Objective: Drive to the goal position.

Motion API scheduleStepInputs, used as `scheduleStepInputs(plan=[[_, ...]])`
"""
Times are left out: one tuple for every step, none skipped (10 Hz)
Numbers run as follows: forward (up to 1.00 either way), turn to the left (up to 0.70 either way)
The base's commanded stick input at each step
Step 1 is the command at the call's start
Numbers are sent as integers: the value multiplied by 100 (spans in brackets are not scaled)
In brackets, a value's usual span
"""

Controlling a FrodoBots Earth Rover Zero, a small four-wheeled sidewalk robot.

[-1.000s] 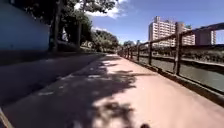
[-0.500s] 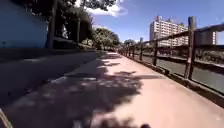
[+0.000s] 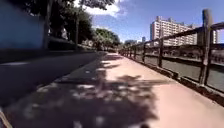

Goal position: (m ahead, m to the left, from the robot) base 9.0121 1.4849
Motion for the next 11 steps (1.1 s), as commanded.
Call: scheduleStepInputs(plan=[[85,0],[85,0],[85,0],[85,0],[85,0],[85,-8],[85,-27],[85,-24],[85,0],[85,0],[85,0]])
